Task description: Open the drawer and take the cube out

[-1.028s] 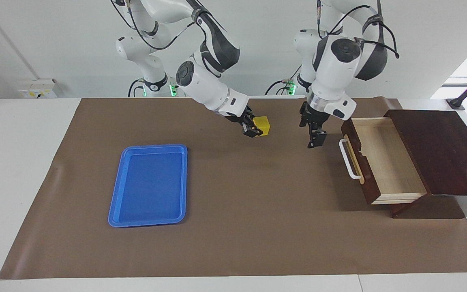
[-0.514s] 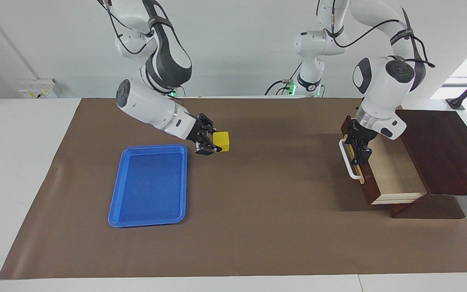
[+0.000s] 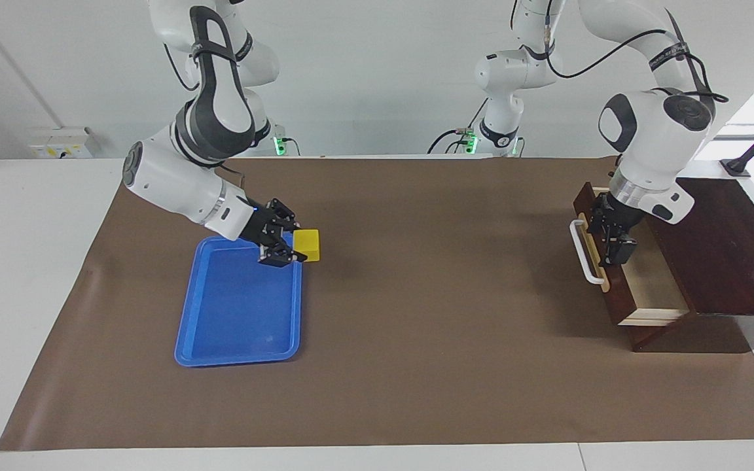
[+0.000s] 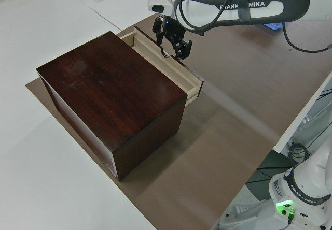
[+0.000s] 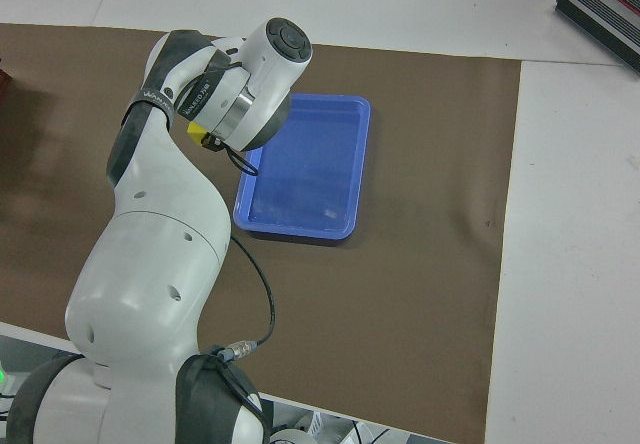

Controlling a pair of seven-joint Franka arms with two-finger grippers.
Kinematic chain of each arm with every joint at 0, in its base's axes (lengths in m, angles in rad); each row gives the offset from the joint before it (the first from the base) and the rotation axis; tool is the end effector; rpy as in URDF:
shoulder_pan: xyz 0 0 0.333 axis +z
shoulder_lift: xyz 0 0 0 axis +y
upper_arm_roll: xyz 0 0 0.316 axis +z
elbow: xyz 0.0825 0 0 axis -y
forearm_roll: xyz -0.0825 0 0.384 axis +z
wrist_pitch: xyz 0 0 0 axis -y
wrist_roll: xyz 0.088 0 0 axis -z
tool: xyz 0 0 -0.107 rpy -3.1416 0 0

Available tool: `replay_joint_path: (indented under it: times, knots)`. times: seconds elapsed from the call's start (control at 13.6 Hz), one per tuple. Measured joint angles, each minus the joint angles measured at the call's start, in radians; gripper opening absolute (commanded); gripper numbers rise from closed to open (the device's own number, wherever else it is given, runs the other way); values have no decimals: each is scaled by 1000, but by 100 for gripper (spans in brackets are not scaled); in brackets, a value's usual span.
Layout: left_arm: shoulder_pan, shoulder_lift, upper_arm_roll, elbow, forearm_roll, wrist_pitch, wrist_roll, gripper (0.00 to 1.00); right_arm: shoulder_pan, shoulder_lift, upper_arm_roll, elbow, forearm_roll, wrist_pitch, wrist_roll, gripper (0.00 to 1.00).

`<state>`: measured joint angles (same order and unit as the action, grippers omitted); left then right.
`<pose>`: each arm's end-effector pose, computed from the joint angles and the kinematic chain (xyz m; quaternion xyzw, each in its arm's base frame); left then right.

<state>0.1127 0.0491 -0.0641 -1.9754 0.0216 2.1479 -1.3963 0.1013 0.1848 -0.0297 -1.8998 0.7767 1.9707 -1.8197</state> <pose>0.5790 0.0295 0.4551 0.7522 0.6560 0.0531 0.0324 0.5936 0.0885 0.4111 -0.6767 -0.6524 -0.2251 0.2565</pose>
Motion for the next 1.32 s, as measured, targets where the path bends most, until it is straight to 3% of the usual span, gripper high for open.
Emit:
replay_joint_path:
  times: [0.51,0.81,1.03,1.32]
  knots:
    - [105,2,1,2,0,22,70,100,-131,-3,-2,-144,-13,1,-176,0]
    - [117,2,-6,13,-2,11,87,100,-159,47,-2,-202,-4,84,-298,0]
    - [116,-2,-14,116,0,-130,162,100,-159,86,3,-208,35,136,-347,0]
    - [51,-71,-33,204,0,-351,435,100,-130,90,10,-210,61,176,-348,0]
